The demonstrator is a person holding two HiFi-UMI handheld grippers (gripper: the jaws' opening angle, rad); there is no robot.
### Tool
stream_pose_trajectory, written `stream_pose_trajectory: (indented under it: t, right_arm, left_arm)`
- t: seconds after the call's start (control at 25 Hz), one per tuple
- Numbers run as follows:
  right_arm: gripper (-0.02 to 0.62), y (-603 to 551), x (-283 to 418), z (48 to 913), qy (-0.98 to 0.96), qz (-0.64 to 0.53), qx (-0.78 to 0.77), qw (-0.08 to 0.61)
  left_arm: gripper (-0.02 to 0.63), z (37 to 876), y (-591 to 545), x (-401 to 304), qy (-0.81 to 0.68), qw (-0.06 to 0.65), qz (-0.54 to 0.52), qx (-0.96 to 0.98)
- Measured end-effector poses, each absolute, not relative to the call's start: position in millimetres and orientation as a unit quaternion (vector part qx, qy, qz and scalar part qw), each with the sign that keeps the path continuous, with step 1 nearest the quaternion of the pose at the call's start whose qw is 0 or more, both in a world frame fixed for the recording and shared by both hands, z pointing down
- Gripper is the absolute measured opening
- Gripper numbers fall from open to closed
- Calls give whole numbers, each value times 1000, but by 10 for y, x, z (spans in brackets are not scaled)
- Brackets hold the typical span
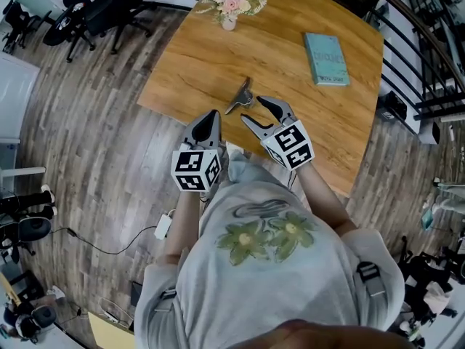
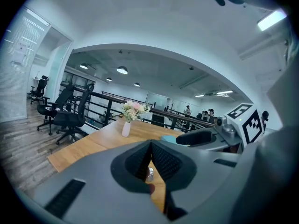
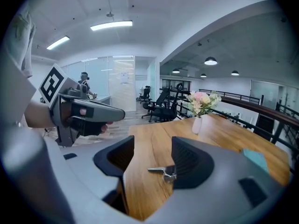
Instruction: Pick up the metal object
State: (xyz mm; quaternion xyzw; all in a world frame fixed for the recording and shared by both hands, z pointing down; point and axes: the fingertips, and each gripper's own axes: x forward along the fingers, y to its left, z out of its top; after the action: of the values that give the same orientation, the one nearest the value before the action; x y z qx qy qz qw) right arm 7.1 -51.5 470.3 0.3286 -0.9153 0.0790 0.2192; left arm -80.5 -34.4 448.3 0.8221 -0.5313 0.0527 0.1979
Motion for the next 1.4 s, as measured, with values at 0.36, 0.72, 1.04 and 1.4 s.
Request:
stream_pose_trajectory:
  t: [0.36, 0.72, 1.04, 1.4]
  right_arm:
    - [265, -834, -60, 5010, -917, 77, 296, 255]
    - [270, -1010, -80, 5533, -907, 113, 267, 305]
    - [281, -1163, -108, 5835, -901, 144, 245, 328]
    - [290, -1240, -86, 6199, -888, 158, 225, 369]
  left_arm:
    - [9, 4579, -706, -919, -537, 207, 58, 816]
    - [11, 4734, -1021, -999, -537, 225, 69, 810]
    - [11, 4954, -1237, -1048, -538, 246, 83, 802]
    - [9, 5129, -1365, -1009, -535, 264, 93, 797]
